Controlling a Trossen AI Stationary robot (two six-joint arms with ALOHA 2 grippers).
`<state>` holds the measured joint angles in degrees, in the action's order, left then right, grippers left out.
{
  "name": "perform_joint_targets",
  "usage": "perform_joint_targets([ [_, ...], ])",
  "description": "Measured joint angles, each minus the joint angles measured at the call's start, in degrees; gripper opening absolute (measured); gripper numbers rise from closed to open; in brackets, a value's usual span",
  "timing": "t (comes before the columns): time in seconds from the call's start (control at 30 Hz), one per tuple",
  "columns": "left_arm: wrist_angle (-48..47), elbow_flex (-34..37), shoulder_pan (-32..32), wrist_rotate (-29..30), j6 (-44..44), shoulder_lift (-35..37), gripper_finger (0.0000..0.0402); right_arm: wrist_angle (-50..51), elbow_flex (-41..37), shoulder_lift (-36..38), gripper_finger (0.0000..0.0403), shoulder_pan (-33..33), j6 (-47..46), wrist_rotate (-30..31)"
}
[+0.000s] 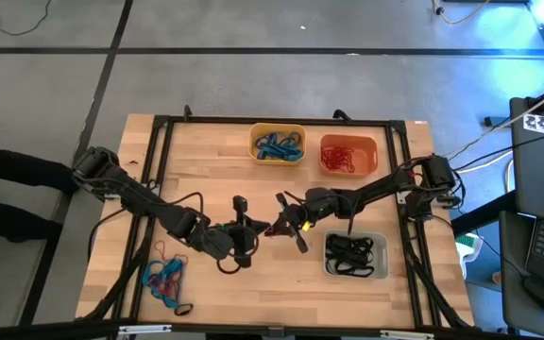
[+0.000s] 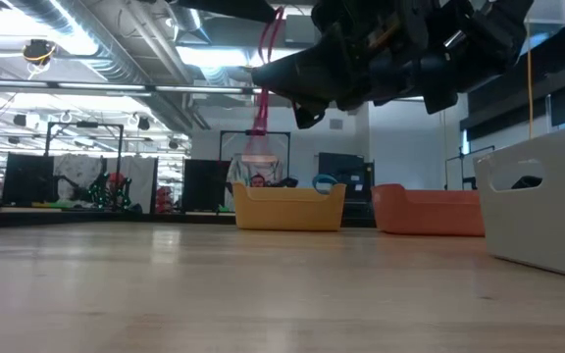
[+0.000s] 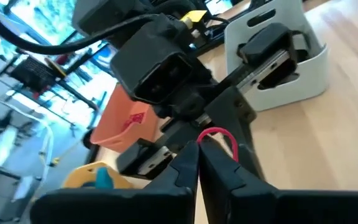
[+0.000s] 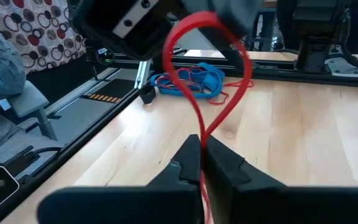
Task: Sort rubber bands into baskets
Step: Put the red rubber band into the orange bin
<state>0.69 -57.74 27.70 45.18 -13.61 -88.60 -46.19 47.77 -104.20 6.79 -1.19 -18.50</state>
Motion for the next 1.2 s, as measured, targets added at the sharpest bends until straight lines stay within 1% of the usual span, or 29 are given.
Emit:
perform_joint_targets([
  [0.1,-0.02,0.02,0.0,-1.83,2.37,0.0,0.0013,0.0,0.0,0.0,0.0004,0.0,0.02,0.0],
  [0.2,0.33,0.02,0.0,-2.96,5.57,-0.01,0.0025,0.0,0.0,0.0,0.0007,0.0,0.02,0.0],
  [0.3,2.21,0.04,0.0,-3.09,6.74,-0.04,0.0054,0.0,0.0,0.0,0.0006,0.0,0.02,0.02],
  [0.5,1.28,0.04,0.14,-3.09,7.62,-0.04,0.0122,0.1,-0.02,0.08,0.0007,-0.07,0.19,0.5],
  [0.6,1.24,0.04,0.84,-3.07,6.32,-0.04,0.0141,2.49,-0.07,1.77,0.001,-0.54,0.49,0.54],
  [0.67,1.05,0.04,1.65,-3.07,4.9,-0.04,0.0147,6.86,-0.07,3.88,0.001,-1.15,1.63,1.43],
  [0.83,-1.13,0.04,3.03,-3.07,4.52,-0.04,0.0147,18.49,-0.09,10.31,0.0007,-2.03,3.94,8.92],
  [0.97,-2.73,0.04,3.41,-3.05,4.88,-0.04,0.0144,27.54,-0.07,16.71,0.0009,-2.02,6.39,16.26],
  [1.2,-7.48,0.04,2.89,-3.01,9.97,0.0,0.0143,44.09,-0.07,29.38,0.0009,-1.99,7.45,27.76],
])
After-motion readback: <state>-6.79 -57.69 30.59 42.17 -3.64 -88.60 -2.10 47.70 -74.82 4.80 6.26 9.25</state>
